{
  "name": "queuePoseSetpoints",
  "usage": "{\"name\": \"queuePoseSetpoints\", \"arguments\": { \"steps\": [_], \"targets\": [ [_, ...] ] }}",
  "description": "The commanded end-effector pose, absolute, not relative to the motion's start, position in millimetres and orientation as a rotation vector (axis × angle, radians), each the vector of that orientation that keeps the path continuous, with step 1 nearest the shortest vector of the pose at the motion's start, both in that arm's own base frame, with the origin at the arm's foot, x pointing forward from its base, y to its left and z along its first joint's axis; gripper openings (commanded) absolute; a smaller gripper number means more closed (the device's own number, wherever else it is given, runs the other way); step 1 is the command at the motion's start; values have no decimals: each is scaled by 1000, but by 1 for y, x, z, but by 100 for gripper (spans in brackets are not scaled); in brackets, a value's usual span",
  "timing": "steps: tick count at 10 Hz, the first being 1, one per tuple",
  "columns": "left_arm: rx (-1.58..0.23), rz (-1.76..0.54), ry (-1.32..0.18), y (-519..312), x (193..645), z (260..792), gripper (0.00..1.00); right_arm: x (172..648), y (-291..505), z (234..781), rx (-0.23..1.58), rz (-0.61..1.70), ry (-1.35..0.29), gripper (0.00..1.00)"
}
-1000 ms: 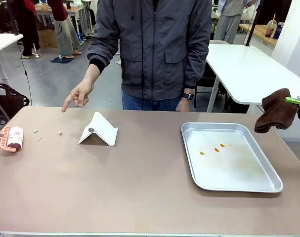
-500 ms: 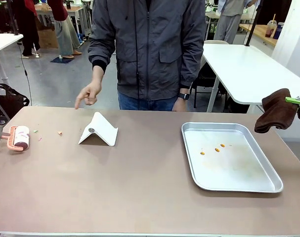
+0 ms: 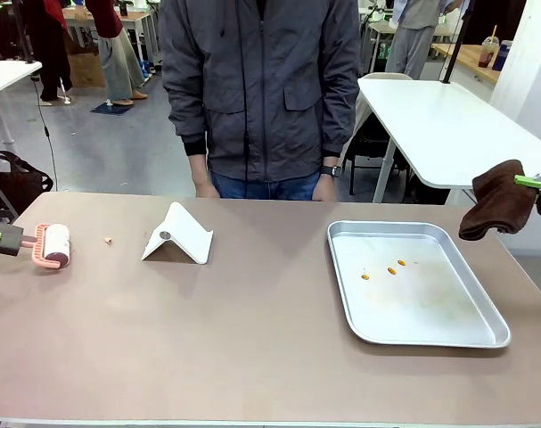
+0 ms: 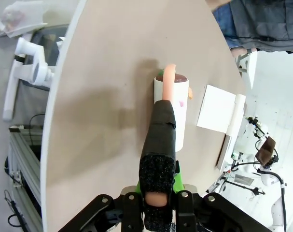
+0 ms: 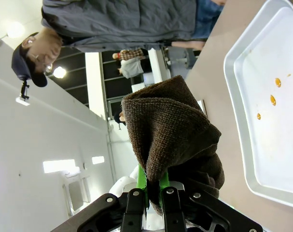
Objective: Clean the surface of the table.
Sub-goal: If a person points to the right, clean the right side of the table with your right hand, and if they point to the left, clean the left side with your left hand.
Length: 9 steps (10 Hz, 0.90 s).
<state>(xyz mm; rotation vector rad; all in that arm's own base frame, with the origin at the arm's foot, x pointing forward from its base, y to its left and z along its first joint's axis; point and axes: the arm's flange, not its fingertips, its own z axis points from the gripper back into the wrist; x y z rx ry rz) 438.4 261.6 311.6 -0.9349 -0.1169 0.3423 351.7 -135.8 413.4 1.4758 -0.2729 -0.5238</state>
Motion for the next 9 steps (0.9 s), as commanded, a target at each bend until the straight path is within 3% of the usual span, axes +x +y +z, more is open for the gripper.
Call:
{"name": "queuePoseSetpoints", "arguments": {
  "steps": [1,9],
  "targets": [
    [-933,350,-84,241,444,298,22,351,-137,417,1487,-521,-272,0],
    [-994,288,-77,172,481,315,22,351,-137,417,1487,-521,-272,0]
  ]
}}
